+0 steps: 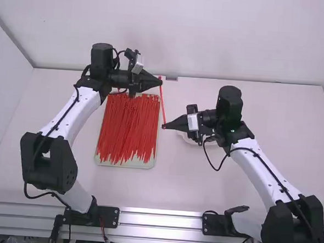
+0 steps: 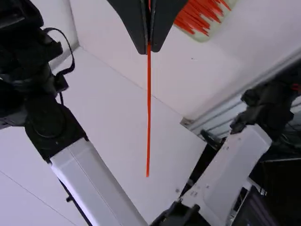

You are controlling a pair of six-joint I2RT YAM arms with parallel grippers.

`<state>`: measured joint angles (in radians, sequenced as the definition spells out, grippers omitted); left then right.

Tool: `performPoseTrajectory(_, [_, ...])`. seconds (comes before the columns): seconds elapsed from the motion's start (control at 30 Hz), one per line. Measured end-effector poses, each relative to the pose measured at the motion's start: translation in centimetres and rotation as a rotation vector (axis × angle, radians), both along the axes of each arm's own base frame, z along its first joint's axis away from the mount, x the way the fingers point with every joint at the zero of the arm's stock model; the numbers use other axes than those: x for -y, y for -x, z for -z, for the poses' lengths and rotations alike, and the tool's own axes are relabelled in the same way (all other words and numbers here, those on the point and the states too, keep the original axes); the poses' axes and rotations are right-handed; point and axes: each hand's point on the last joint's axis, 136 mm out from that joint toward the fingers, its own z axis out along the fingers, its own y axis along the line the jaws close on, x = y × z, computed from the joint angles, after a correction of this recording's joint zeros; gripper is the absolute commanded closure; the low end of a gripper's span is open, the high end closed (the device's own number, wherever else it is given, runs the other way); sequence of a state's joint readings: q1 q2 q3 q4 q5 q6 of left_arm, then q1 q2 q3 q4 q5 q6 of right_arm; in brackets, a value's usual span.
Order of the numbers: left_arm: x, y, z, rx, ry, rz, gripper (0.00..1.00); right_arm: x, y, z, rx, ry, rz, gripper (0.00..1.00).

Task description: Fasten the cable tie

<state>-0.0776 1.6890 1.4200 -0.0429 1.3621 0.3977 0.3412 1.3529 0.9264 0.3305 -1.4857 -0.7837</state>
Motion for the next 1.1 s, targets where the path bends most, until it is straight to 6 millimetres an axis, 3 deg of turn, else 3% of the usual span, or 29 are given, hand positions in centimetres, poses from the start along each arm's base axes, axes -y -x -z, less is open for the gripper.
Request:
performPoseTrajectory(0.27, [0.0, 0.2, -0.4, 0.224, -0.012, 0.032, 0.98, -0.4, -1.0, -2.2, -0.041, -0.01, 0.053, 1.0])
performPoseTrajectory(0.43, [0.0, -0.3, -0.4, 0.28, -0.027, 0.013, 0.98, -1.9, -3.0, -4.4, -0.264, -0.036, 0.196, 1.0])
performPoseTrajectory(0.57, [0.0, -0.6, -0.9, 0.347, -0.028, 0.007, 0.98, -2.1, -4.6, -4.9, -0.454, -0.049, 0.286, 1.0])
performPoseTrajectory(0.73, [0.0, -0.6, -1.8, 0.425, -0.018, 0.016, 0.98, -1.7, -6.2, -4.2, -0.605, -0.042, 0.341, 1.0])
performPoseTrajectory(1.1, [-0.4, -0.8, -3.3, 0.561, -0.005, 0.02, 0.98, -2.1, -9.5, 0.7, -0.914, 0.036, 0.349, 1.0])
